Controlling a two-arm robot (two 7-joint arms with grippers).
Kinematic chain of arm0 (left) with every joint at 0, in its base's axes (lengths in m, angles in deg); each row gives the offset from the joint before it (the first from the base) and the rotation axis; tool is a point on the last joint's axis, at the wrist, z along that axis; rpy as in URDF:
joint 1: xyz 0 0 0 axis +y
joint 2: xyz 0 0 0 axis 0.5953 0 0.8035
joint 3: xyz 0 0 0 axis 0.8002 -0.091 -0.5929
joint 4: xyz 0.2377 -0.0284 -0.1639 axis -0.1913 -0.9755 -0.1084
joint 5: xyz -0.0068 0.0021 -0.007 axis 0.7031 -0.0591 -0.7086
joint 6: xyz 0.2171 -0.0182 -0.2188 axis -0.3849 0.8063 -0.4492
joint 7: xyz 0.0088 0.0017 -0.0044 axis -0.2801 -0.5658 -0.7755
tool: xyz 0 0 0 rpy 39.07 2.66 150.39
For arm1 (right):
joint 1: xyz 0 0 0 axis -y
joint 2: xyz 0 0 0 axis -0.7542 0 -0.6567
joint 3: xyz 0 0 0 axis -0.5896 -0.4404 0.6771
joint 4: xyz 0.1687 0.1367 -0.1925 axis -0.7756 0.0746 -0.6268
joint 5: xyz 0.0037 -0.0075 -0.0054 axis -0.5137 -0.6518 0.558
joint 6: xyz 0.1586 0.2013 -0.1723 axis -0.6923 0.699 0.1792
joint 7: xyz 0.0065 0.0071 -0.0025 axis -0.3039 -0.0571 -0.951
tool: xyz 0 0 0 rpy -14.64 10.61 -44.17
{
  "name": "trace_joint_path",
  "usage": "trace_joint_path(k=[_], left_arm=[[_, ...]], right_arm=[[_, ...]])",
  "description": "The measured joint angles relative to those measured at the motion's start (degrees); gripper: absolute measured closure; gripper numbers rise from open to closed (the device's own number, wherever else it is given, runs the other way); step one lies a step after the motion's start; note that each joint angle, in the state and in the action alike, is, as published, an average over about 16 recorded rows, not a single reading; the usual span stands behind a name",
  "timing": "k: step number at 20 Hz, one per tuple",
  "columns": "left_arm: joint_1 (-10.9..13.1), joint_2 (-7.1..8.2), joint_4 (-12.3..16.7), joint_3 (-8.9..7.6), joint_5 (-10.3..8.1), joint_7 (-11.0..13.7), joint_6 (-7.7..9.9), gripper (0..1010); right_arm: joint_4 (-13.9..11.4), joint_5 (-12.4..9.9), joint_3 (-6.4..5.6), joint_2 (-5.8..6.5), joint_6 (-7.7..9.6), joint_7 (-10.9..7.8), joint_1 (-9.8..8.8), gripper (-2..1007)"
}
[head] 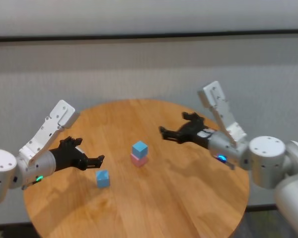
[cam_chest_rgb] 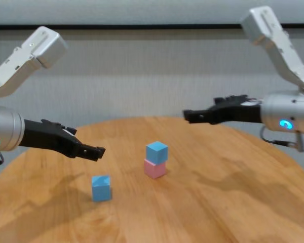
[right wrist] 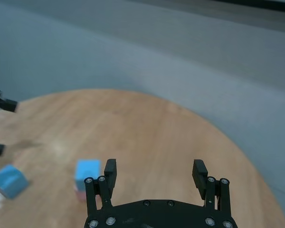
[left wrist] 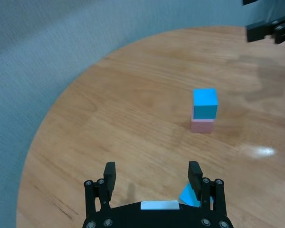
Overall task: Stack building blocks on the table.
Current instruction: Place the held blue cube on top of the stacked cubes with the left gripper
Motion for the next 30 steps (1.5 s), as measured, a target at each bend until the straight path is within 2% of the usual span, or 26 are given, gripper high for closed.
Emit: trace_joint_path(k=[6, 11, 17, 25, 30], left_arm=[[0.0, 0.0, 0.0, 0.0, 0.0, 0.01, 0.0, 9], [0.03, 0.12, 0.22, 0.06, 0.04, 0.69, -0.07, 9], [0.42, 0.59, 1.37, 0.24, 0.04, 2.36, 0.01, 9], [1.28, 1.56, 3.48, 0.73, -0.25, 5.16, 0.26, 9], [1.48, 1.83, 3.49, 1.26, -0.6, 6.33, 0.23, 9]], right_arm=[[-3.94, -0.62, -1.18, 3.05, 1.12, 1.69, -3.18, 1], [-5.48, -0.79, -1.6, 4.27, 1.32, 2.38, -4.69, 0], [-5.97, -0.64, -1.57, 4.69, 1.07, 2.7, -5.3, 0], [-5.7, -0.77, -1.6, 4.53, 1.16, 2.53, -5.07, 1], [-5.58, -0.85, -1.63, 4.44, 1.22, 2.47, -4.96, 1]])
